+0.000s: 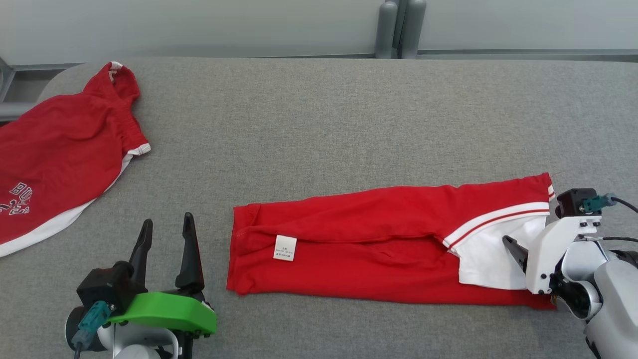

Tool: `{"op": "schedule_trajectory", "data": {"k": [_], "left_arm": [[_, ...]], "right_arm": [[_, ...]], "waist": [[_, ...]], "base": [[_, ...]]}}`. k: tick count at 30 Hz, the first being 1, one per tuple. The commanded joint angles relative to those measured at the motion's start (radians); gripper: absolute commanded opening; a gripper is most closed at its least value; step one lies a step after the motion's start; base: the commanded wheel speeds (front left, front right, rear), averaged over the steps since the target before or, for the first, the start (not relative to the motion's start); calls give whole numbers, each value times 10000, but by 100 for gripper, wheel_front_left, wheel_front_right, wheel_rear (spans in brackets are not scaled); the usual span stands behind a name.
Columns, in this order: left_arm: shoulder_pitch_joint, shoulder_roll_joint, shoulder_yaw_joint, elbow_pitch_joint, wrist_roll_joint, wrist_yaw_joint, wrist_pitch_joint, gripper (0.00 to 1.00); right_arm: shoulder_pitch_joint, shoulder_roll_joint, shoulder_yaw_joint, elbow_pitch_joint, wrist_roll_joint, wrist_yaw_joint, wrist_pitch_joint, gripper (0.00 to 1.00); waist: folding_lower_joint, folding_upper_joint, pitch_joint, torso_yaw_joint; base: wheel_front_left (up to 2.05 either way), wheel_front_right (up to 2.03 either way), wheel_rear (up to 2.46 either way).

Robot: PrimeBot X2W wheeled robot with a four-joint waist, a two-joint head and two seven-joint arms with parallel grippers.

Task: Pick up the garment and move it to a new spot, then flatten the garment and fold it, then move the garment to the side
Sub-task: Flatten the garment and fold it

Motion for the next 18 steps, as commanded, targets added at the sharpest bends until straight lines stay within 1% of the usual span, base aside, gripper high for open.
{"op": "schedule_trajectory", "data": {"k": [1, 2, 6, 7, 8, 13, 18], "left_arm": [[-29, 16, -4, 27, -4, 3, -46, 100], [-39, 23, -5, 43, -15, -9, -46, 100], [-68, 27, -30, 110, -18, -33, -48, 100], [-59, 28, -33, 128, -29, -32, -50, 100], [-39, 30, -32, 143, -41, -26, -53, 100], [131, 109, 17, 138, -80, 37, -65, 100], [168, 144, -3, 54, -85, 47, -34, 100]], "right_arm": [[57, 118, 156, 261, -157, 1, 115, 71], [30, 159, 222, 346, -260, 1, 121, 48], [-140, 251, 363, 553, -449, 1, -97, 21], [-184, 251, 318, 566, -443, -2, -226, 4], [-240, 244, 263, 568, -416, -2, -355, 0], [-474, 149, -95, 385, -85, -7, -756, 0], [-455, -267, -596, -70, 282, -7, -798, 0]], "waist": [[0, 100, -1, -1], [0, 100, -4, -1], [0, 100, -27, 17], [0, 100, -41, 18], [0, 100, -59, 10], [0, 100, -185, -145], [0, 100, -230, -463]], "base": [[0, 0, 0], [0, 0, 0], [0, 0, 0], [0, 0, 0], [0, 0, 0], [0, 0, 0], [0, 0, 0]]}}
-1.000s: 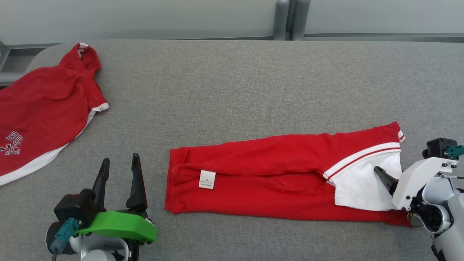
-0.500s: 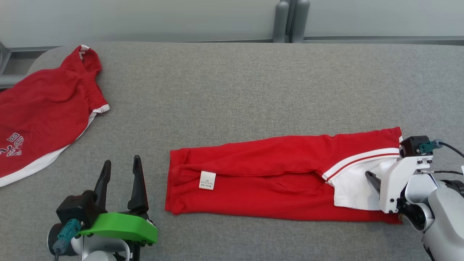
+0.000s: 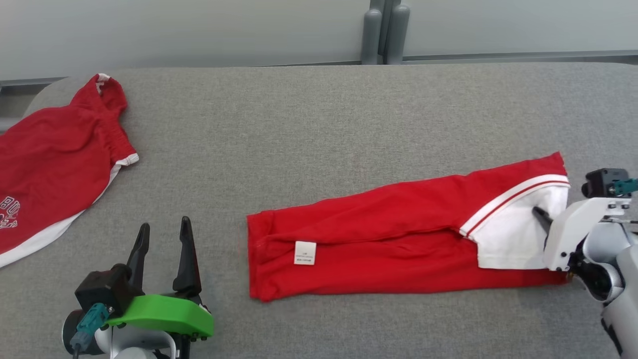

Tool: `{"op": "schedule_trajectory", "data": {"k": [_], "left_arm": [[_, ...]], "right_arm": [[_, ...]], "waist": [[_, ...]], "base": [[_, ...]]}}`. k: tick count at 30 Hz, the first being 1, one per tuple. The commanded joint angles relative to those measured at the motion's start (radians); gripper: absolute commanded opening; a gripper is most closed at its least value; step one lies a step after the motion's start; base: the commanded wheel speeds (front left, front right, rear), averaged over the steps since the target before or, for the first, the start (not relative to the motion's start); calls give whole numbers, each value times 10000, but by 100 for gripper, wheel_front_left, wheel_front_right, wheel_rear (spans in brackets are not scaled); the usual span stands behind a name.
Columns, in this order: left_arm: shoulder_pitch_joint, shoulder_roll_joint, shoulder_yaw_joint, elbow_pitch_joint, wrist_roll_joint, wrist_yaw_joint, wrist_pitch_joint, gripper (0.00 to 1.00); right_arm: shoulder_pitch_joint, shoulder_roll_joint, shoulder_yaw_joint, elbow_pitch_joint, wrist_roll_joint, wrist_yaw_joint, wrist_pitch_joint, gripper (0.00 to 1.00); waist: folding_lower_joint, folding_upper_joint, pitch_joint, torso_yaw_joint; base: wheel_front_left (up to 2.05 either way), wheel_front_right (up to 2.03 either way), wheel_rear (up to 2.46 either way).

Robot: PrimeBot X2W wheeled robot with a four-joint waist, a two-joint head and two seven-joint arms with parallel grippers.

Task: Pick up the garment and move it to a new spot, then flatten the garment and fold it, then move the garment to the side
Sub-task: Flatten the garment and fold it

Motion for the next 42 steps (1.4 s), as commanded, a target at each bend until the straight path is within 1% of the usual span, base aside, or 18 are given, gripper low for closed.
{"op": "schedule_trajectory", "data": {"k": [1, 6, 7, 10, 13, 16, 19, 24, 26, 34, 38, 42], "left_arm": [[95, 68, -17, -45, -33, 15, -17, 100], [48, 70, -56, -83, -8, 25, 10, 100], [48, 70, -56, -83, -8, 25, 10, 100], [-6, 94, -64, -100, 7, 25, 20, 100], [-81, 88, -101, -67, 6, -7, 55, 100], [-159, 36, -145, -51, 7, -36, 71, 100], [-224, 57, -146, -43, 10, -32, 72, 100], [-253, 84, -147, -11, -5, -24, 62, 100], [-252, 43, -169, 18, -33, -18, 55, 100], [-296, -53, -217, 83, -90, -67, 18, 100], [-258, -110, -242, 137, -104, -110, -22, 100], [-319, -170, -286, 193, -114, -164, -40, 100]], "right_arm": [[-33, -312, -330, -218, 153, -17, 6, 0], [194, -906, -1196, -646, 56, -15, 252, 0], [194, -906, -1196, -646, 56, -15, 252, 0], [310, -1080, -1748, -910, 26, -15, 472, 0], [346, -820, -2118, -1184, 266, -10, 723, 0], [430, -463, -2132, -1593, 419, -10, 921, 0], [460, -149, -1983, -2191, 594, -9, 1136, 0], [550, 154, -1711, -3389, 886, -9, 1511, 0], [674, 289, -1476, -4145, 1035, -7, 1761, 0], [1117, 862, -502, -5908, 998, -7, 2425, 0], [1270, 1145, 103, -6366, 976, -7, 2657, 0], [1107, 1410, 739, -6269, 844, -7, 2739, 0]], "waist": [[0, 100, -32, -255], [0, 100, -10, -662], [0, 100, -10, -662], [0, 100, 20, -905], [0, 100, 48, -1094], [0, 100, 70, -1225], [0, 100, 86, -1306], [0, 100, 43, -1360], [0, 100, -9, -1341], [0, 100, -153, -1121], [0, 100, -206, -978], [0, 100, -217, -819]], "base": [[0, 0, 0], [0, 0, 0], [0, 0, 0], [0, 0, 0], [0, 0, 0], [0, 0, 0], [0, 0, 0], [0, 0, 0], [0, 0, 0], [0, 0, 0], [0, 0, 0], [0, 0, 0]]}}
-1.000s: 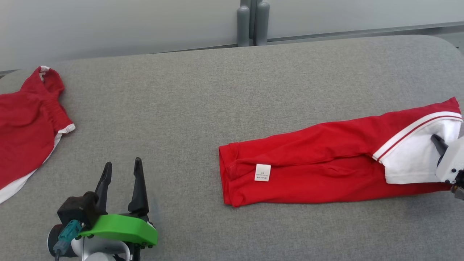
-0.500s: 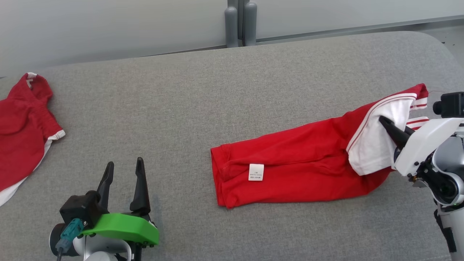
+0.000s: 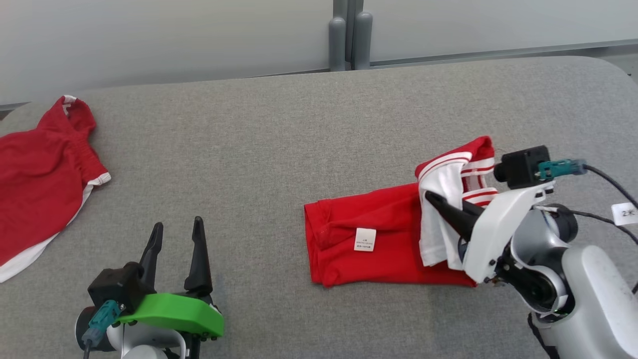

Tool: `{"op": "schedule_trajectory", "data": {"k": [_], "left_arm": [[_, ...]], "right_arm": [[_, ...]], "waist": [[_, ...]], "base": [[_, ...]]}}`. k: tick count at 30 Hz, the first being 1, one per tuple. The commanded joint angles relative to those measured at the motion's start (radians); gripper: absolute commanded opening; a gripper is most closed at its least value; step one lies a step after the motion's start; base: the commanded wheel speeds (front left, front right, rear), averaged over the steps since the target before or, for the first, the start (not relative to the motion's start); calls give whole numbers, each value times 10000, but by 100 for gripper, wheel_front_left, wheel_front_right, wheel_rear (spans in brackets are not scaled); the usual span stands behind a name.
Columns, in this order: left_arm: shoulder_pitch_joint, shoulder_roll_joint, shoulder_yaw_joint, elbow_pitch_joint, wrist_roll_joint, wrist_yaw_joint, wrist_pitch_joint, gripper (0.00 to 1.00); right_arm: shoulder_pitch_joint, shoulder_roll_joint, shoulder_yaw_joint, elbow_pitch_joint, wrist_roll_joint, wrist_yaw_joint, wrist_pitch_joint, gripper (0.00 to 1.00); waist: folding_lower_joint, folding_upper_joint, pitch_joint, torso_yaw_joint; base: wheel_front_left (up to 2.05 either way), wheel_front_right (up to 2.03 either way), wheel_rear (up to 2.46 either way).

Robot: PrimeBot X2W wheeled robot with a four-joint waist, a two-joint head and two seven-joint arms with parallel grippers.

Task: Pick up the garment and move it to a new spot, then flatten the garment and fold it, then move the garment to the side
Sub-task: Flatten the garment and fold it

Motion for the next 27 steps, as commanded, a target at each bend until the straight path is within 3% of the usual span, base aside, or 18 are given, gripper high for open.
{"op": "schedule_trajectory", "data": {"k": [1, 7, 21, 22, 24, 27], "left_arm": [[-182, -43, -15, 41, -41, -54, -54, 100], [-301, -112, -100, 97, 2, -116, -69, 100], [-710, -454, -402, 457, 91, -358, -114, 100], [-725, -467, -413, 481, 89, -360, -119, 100], [-727, -487, -430, 526, 83, -373, -126, 100], [-685, -508, -467, 536, 90, -352, -126, 100]], "right_arm": [[-119, 93, 263, 138, -103, 4, 1, 0], [-597, 486, 929, 944, -284, 4, -195, 0], [-2057, 1308, 2231, 4115, -650, 4, -1030, 0], [-2147, 1338, 2263, 4299, -644, 4, -1124, 28], [-2309, 1439, 2262, 4571, -526, 4, -1394, 100], [-2530, 1556, 2303, 4792, -334, 4, -1736, 100]], "waist": [[0, 100, -5, 117], [0, 100, 41, 373], [0, 100, 192, 1044], [0, 100, 189, 1066], [0, 100, 171, 1091], [0, 100, 136, 1058]], "base": [[0, 0, 0], [0, 0, 0], [0, 0, 0], [0, 0, 0], [0, 0, 0], [0, 0, 0]]}}
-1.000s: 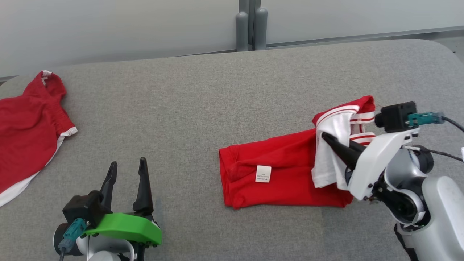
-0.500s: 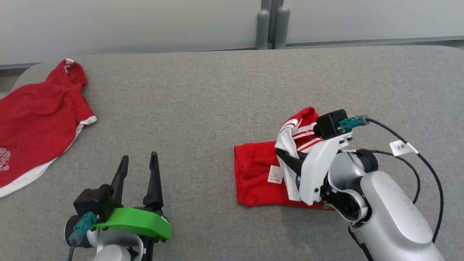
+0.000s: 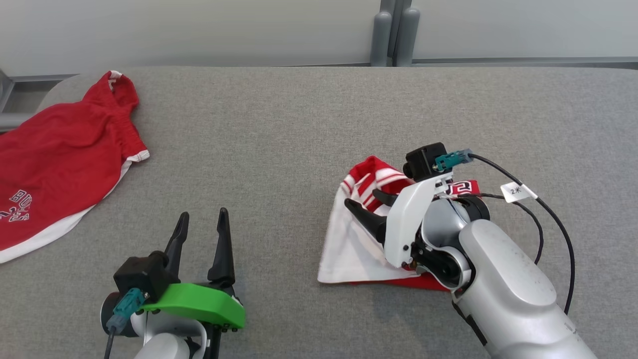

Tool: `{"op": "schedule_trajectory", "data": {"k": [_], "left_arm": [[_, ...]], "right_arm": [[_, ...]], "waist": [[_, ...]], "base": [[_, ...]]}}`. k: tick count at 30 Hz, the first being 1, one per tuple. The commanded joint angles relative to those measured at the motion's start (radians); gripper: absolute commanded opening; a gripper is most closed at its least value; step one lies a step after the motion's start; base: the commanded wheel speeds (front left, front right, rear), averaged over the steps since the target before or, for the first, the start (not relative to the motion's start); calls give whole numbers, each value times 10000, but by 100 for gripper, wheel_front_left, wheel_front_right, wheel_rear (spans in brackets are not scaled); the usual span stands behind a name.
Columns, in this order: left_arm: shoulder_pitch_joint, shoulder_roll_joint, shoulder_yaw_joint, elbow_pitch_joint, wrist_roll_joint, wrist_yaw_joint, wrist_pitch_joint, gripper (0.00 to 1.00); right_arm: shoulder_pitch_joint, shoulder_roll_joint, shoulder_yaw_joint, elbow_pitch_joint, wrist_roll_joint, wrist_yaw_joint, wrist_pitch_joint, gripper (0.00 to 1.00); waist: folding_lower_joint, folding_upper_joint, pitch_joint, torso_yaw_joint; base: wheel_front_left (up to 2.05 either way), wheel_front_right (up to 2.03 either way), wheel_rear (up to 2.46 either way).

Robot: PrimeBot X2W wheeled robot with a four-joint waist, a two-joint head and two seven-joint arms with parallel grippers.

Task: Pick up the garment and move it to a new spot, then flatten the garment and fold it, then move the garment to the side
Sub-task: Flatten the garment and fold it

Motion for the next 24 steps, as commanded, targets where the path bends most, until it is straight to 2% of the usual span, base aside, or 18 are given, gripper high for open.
{"op": "schedule_trajectory", "data": {"k": [1, 7, 19, 20, 22, 24], "left_arm": [[-72, 5, -11, 2, 35, -4, -38, 100], [54, 52, -42, -59, 38, 73, -19, 100], [287, 164, -210, -287, 90, 190, 99, 100], [299, 177, -226, -307, 88, 199, 116, 100], [330, 191, -250, -330, 85, 189, 122, 100], [344, 190, -273, -335, 74, 181, 140, 100]], "right_arm": [[-104, 24, 33, 35, 112, 4, -105, 100], [-294, -27, -79, -394, 526, 4, -603, 100], [981, -760, -2297, -1420, 488, 4, -2630, 100], [1134, -766, -2423, -1439, 453, 4, -2733, 93], [1433, -746, -2690, -1438, 428, 4, -2909, 46], [1733, -716, -2870, -1407, 374, 4, -3076, 30]], "waist": [[0, 100, -31, -42], [0, 100, -176, -266], [0, 100, -390, -613], [0, 100, -392, -635], [0, 100, -389, -670], [0, 100, -390, -689]], "base": [[0, 0, 0], [0, 0, 0], [0, 0, 0], [0, 0, 0], [0, 0, 0], [0, 0, 0]]}}
